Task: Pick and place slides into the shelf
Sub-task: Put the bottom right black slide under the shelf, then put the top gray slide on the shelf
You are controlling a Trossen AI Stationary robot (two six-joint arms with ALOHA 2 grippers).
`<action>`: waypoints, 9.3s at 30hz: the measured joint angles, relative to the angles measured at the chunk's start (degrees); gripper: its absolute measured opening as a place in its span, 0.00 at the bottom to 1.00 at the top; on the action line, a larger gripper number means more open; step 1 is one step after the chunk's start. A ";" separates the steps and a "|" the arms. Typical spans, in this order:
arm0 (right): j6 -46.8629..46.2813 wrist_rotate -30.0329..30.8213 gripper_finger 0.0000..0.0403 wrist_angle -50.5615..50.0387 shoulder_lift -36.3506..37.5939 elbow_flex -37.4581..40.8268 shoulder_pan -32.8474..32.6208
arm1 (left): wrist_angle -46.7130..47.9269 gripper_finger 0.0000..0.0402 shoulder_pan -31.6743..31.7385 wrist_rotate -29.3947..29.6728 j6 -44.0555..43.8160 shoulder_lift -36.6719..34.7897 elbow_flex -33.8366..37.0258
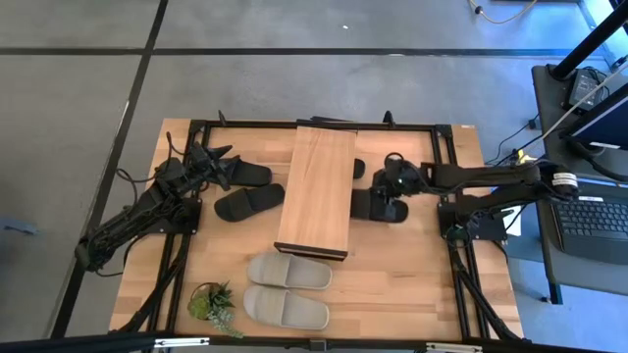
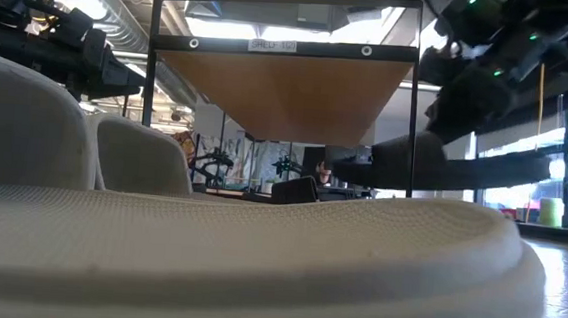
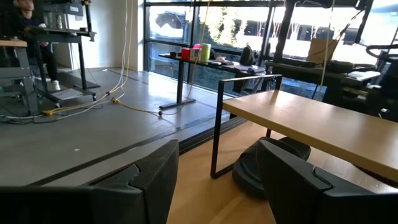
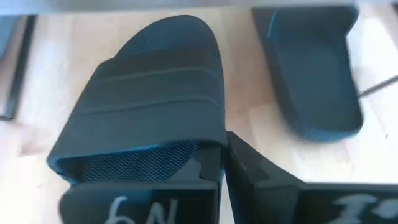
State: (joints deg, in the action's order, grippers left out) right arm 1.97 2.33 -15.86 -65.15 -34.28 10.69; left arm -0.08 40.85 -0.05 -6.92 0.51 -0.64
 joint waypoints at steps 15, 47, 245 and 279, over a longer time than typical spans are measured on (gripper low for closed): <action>7.47 -9.75 0.02 26.78 -20.27 0.00 9.63 | 0.02 0.52 -0.01 -0.01 0.00 0.02 0.00; 11.55 -13.89 0.20 36.49 -35.78 -8.74 11.59 | 0.01 0.52 -0.01 0.01 0.01 0.00 0.00; -18.30 12.15 0.24 31.22 -3.07 5.51 -38.55 | 13.52 0.42 -86.62 36.67 15.15 86.88 -39.76; -18.33 12.19 0.24 31.05 -3.08 5.51 -38.56 | 9.29 0.02 -83.06 35.47 17.70 90.36 -39.76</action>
State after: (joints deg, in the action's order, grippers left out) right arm -16.36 14.51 15.19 -68.22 -28.77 -27.86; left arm 9.21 -42.22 35.42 10.79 90.87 -40.40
